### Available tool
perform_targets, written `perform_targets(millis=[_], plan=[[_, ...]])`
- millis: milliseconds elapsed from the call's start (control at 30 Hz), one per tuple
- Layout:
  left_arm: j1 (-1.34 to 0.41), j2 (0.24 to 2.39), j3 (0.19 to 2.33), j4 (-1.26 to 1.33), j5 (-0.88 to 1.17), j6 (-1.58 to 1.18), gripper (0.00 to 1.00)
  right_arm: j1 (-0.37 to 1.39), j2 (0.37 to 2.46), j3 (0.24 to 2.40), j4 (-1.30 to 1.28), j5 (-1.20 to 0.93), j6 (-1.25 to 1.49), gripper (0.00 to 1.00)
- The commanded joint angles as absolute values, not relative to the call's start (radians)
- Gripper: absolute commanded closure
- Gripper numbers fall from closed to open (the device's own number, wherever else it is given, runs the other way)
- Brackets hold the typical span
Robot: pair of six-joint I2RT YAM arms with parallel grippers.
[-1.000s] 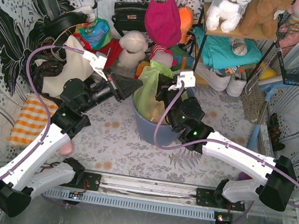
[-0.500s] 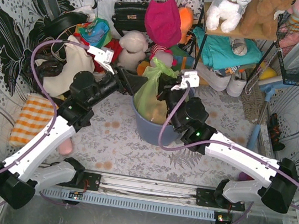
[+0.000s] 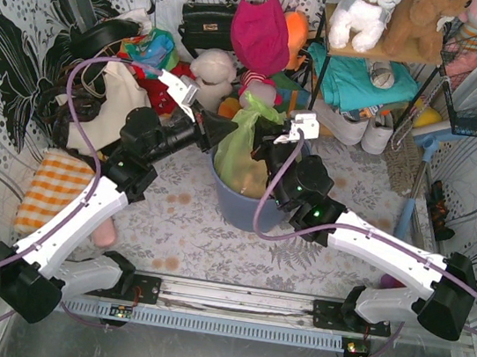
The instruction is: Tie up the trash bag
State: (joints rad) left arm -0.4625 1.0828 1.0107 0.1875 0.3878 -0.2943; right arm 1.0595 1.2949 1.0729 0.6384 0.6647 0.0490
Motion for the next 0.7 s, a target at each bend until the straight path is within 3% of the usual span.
perform_targets(millis=[0,367,667], plan=[[-0.455,1.052,1.008,0.255,0.465,-0.258,0.97,1.046,1.308,1.093,0.646,0.689,0.074,1.00],[-0.454,0.987,0.901,0.348,0.749,-0.365,0.97,1.007,1.366,1.114,0.763,0.618,0.098,1.00],[-0.463,1.010,0.885,0.335,0.829,-0.401,0.96,0.941,1.373,1.041,0.981,0.366,0.233,1.00]])
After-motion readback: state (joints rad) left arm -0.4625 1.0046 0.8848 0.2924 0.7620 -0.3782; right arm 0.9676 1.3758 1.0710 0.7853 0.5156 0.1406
